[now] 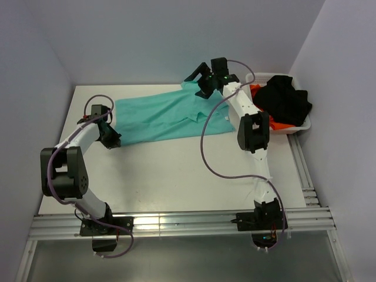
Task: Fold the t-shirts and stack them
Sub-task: Fold the flattened tshirt in 1/3 of the way
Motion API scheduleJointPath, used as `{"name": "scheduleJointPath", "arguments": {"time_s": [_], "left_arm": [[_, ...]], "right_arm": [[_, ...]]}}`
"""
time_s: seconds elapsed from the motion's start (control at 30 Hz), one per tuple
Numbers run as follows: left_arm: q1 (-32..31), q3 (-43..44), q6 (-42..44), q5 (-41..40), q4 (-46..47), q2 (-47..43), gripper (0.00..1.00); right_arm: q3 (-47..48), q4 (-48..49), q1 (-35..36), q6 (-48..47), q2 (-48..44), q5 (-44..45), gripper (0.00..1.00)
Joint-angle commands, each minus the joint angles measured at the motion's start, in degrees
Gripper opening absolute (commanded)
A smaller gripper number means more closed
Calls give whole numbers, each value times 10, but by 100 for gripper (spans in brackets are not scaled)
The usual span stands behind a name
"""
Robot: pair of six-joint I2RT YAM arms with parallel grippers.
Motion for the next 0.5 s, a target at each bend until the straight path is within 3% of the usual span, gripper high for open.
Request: {"name": "scheduleJointPath", "arguments": {"time_s": [0.0,0.13,0.23,0.47], "left_arm": [[-1,-11,4,-6,0,-44,0],[-1,-23,6,-2,17,-56,0],[-1,-22,5,3,22,-45,0],[-1,-28,-3,22,45,-25,0]], "right_arm": [[-4,-11,-11,-2,-81,39,98],[-139,-135,-9,-86,-165,137,85],[-222,-182,0,-115,-217,213,84],[-338,-152,12,-112,-263,241,85]]}}
